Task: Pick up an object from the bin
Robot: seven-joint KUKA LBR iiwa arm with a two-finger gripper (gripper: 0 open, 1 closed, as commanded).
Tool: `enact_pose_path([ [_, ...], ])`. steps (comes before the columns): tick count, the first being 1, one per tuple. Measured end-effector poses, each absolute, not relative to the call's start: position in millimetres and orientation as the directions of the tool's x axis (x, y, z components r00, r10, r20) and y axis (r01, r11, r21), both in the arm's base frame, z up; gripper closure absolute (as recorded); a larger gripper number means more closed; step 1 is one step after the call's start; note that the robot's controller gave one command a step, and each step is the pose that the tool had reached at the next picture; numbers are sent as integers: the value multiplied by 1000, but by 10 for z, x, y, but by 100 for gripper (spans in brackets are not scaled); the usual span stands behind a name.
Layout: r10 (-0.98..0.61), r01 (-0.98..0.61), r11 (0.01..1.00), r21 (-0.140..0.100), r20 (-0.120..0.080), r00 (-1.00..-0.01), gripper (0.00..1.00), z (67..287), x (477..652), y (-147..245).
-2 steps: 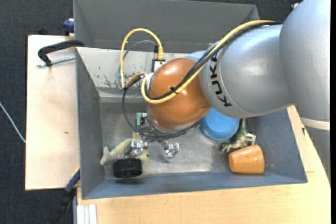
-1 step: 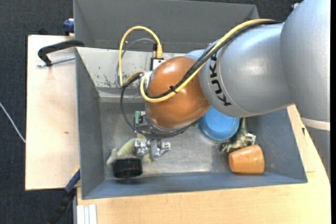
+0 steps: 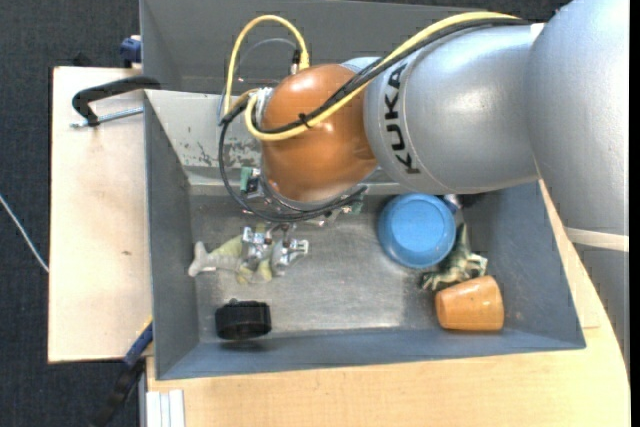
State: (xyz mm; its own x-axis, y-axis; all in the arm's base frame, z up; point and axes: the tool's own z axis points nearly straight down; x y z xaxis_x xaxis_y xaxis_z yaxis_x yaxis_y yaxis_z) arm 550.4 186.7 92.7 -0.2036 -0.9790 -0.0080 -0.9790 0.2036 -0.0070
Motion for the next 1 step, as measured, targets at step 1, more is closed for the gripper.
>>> enact_pose_path([
  [1,-999,-999,33,-13,-7,-33,100,2554,5298,1702],
])
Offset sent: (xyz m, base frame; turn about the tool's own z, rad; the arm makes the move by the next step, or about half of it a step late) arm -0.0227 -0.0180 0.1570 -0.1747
